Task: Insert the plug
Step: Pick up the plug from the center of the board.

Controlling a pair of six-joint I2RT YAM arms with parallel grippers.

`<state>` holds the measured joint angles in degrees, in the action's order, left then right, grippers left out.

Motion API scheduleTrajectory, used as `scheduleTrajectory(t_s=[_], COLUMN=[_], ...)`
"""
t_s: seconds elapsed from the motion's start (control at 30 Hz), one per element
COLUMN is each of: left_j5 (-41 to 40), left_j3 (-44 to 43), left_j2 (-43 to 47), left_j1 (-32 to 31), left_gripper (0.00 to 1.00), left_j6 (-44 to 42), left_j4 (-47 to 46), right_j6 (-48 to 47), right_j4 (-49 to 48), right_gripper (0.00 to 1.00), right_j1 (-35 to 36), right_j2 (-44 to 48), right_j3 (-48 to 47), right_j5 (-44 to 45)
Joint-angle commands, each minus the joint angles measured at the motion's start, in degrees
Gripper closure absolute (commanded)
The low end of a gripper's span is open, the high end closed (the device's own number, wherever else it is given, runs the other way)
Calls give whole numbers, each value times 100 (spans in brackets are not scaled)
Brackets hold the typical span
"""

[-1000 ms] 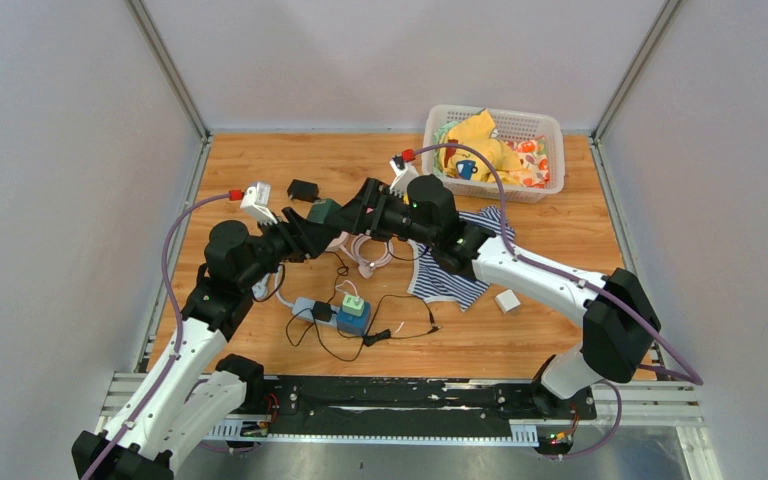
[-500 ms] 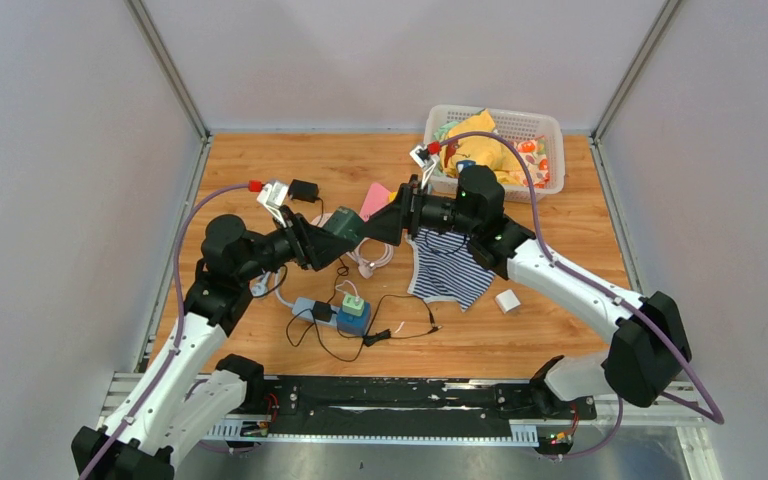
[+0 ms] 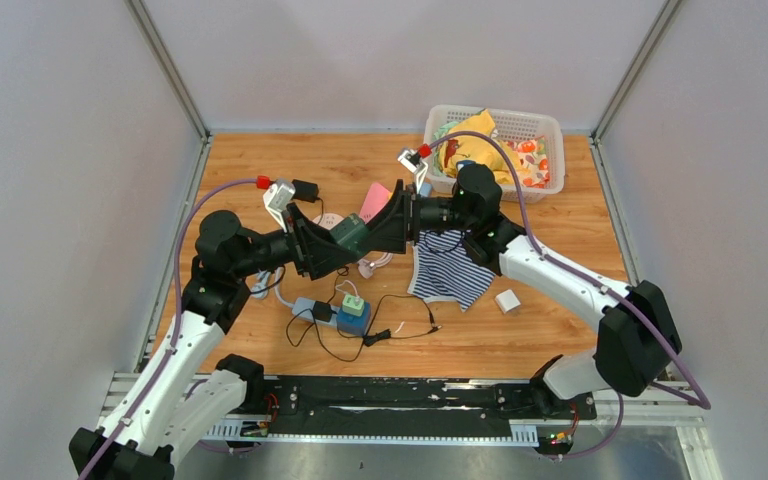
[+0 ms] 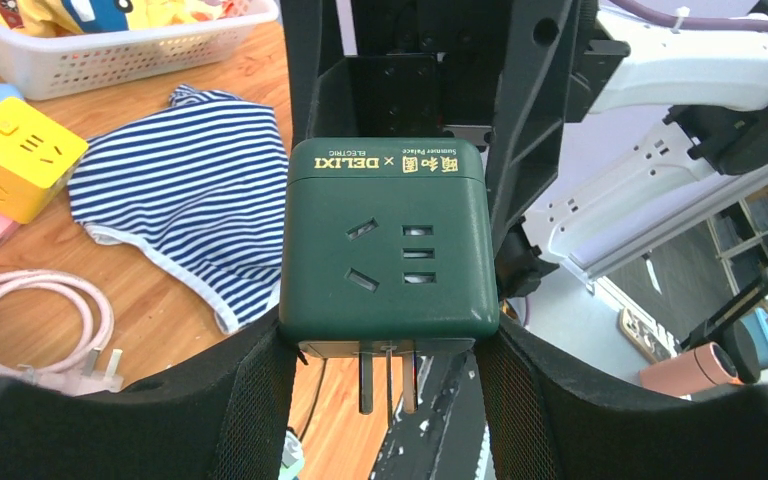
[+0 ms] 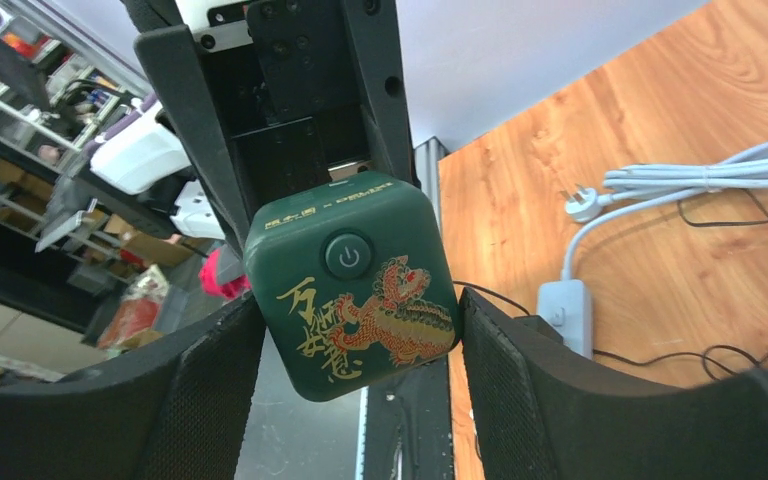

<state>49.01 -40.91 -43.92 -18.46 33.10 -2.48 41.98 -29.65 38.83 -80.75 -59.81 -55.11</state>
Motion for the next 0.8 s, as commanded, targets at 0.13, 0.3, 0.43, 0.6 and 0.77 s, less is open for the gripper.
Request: scheduleTrajectory(t_s=[0.13,0.3,0.43,0.6,0.77], left_j5=[243,125,-96,-413,-733], left_j3=[-146,-104,-21,114,338], left_j2=[-36,-60,-107,-114,140], left_j1=[26,26,26,26,26], left_gripper=[100,100,79,40,16], left_j6=[-176,-221,-144,-25,-19], left_j4=[-183,-182,-191,-191,-191], right_j6=[1169,1448,1576,1322,720], right_j4=[-1894,-2299,-2432,-1895,-740], right_gripper=[41,70,92,100,100], right_j1=[-33,-32,-35,-66,-142], right_j2=[-397,-500,-521,-457,-294], right_j3=[175,279,256,162,-25], right_j5=[-699,-828,-849,-700,-295])
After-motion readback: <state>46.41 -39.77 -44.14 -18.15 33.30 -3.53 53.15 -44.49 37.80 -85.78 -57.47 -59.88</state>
